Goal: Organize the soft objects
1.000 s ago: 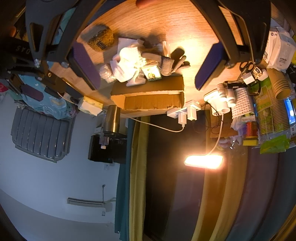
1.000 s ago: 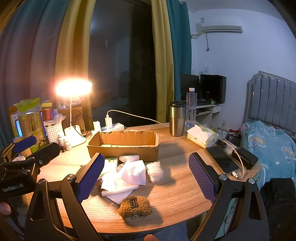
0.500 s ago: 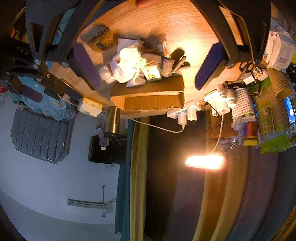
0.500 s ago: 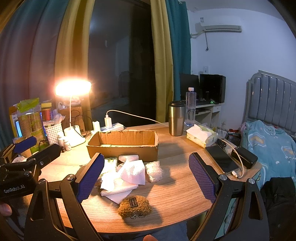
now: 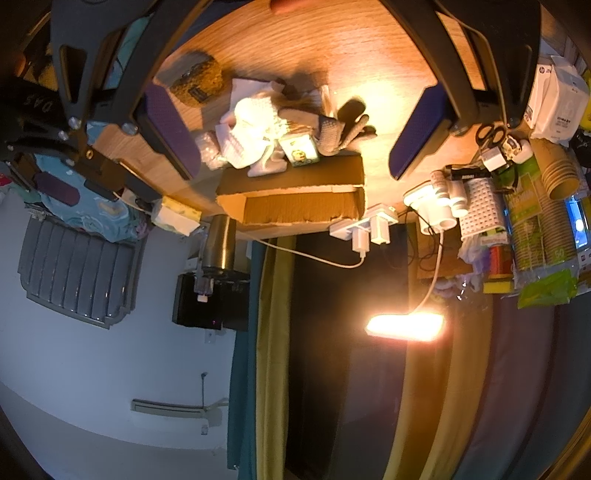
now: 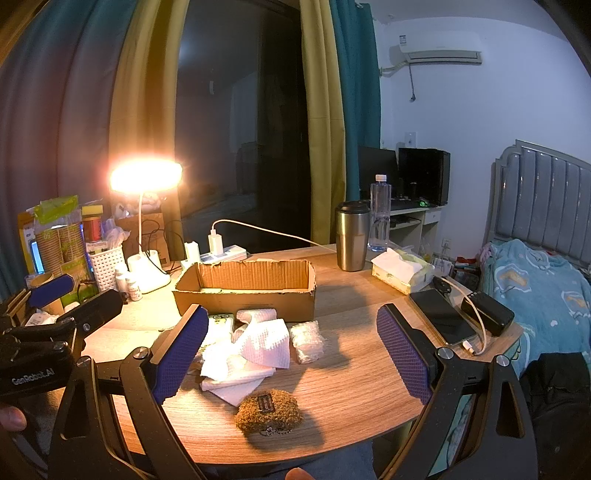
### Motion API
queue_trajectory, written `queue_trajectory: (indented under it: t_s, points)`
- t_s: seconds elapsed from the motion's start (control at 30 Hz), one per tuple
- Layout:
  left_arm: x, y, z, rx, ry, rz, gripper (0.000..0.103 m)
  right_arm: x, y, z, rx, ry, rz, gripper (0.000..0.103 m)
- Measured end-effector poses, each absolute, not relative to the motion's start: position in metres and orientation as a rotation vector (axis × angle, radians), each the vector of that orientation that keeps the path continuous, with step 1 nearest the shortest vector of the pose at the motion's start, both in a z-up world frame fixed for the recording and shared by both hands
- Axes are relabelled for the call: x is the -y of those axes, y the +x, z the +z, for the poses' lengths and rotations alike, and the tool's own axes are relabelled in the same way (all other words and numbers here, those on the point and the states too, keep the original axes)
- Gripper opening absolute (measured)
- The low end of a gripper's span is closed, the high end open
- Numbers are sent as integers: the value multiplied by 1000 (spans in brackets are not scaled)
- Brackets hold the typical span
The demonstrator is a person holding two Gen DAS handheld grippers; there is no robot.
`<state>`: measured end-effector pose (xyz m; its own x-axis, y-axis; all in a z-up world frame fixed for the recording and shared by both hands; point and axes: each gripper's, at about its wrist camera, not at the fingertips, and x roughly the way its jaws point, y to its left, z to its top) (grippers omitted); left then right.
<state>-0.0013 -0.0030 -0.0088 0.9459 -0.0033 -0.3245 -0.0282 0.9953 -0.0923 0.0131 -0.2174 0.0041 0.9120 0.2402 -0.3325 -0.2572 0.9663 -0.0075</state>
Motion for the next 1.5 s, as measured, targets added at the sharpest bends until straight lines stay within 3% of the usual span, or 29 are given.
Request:
queue_trajectory:
  t_s: [1.5]
  points:
    - [-1, 7, -20, -387, -90, 49, 103, 219, 24, -14, -408, -53, 258, 95]
